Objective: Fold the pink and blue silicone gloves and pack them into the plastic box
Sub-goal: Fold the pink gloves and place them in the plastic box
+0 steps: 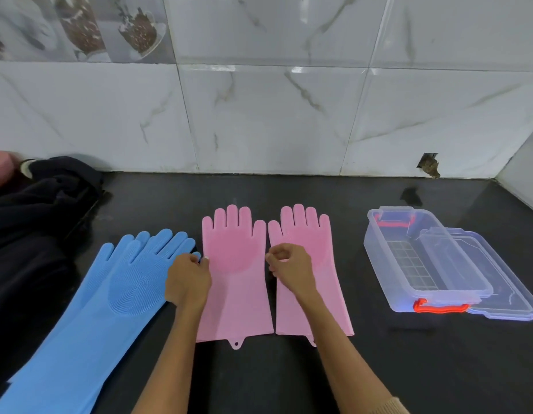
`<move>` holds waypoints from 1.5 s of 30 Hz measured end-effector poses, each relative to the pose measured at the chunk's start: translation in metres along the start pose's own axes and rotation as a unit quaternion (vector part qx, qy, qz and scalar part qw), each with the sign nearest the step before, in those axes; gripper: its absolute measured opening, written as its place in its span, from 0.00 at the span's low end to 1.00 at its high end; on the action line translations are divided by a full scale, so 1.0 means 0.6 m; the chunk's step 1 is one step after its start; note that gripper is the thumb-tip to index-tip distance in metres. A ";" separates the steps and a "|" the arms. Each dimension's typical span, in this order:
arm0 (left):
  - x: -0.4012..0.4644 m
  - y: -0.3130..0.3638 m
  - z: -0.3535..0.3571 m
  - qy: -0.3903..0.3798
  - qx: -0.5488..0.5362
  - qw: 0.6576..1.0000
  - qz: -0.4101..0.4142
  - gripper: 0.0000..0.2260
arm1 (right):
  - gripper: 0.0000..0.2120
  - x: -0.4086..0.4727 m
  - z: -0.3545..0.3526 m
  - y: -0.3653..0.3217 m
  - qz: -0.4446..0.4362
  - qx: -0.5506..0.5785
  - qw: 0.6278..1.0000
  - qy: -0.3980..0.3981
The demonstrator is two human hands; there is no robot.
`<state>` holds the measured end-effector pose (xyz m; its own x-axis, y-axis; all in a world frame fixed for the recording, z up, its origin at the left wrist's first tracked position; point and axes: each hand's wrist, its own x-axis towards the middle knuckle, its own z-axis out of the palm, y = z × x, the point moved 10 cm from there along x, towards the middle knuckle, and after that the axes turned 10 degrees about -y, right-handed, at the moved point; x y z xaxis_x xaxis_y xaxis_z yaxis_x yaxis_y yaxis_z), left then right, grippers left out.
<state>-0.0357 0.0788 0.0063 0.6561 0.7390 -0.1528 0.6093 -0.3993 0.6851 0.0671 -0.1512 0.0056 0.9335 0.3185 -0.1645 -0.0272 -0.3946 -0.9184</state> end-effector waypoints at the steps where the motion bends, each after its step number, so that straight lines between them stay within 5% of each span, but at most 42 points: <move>1: 0.003 -0.007 0.004 -0.016 0.003 1.000 0.001 0.10 | 0.11 0.004 0.017 0.001 0.003 -0.010 1.000 -0.006; 6: 0.015 -0.008 0.028 -0.076 -0.002 0.996 0.039 0.12 | 0.11 0.023 0.036 0.004 0.021 -0.078 0.996 0.028; 12: 0.029 -0.005 0.056 -0.150 -0.081 0.984 0.046 0.11 | 0.14 0.043 0.057 0.011 0.027 -0.107 0.994 -0.023; 22: 0.031 0.019 0.079 -0.194 -0.151 0.965 0.093 0.16 | 0.07 0.049 0.099 0.004 0.003 0.034 0.999 -0.042; 28: 0.018 0.034 0.105 -0.274 -0.363 0.890 0.011 0.22 | 0.15 0.046 0.108 -0.015 0.004 0.122 0.989 -0.086; 41: -0.038 0.224 0.191 -0.392 -0.385 0.825 0.135 0.27 | 0.21 0.052 -0.133 0.017 0.002 0.175 0.984 0.032; 45: -0.055 0.212 0.253 -0.415 -0.318 0.843 0.129 0.27 | 0.17 0.036 -0.159 0.073 0.043 0.154 0.985 0.061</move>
<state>0.0879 -0.0786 -0.0100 0.9764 -0.0667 -0.2054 0.2104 0.0777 0.9745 0.1202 -0.2439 -0.0037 0.9586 0.1822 -0.2190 -0.1973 -0.1298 -0.9717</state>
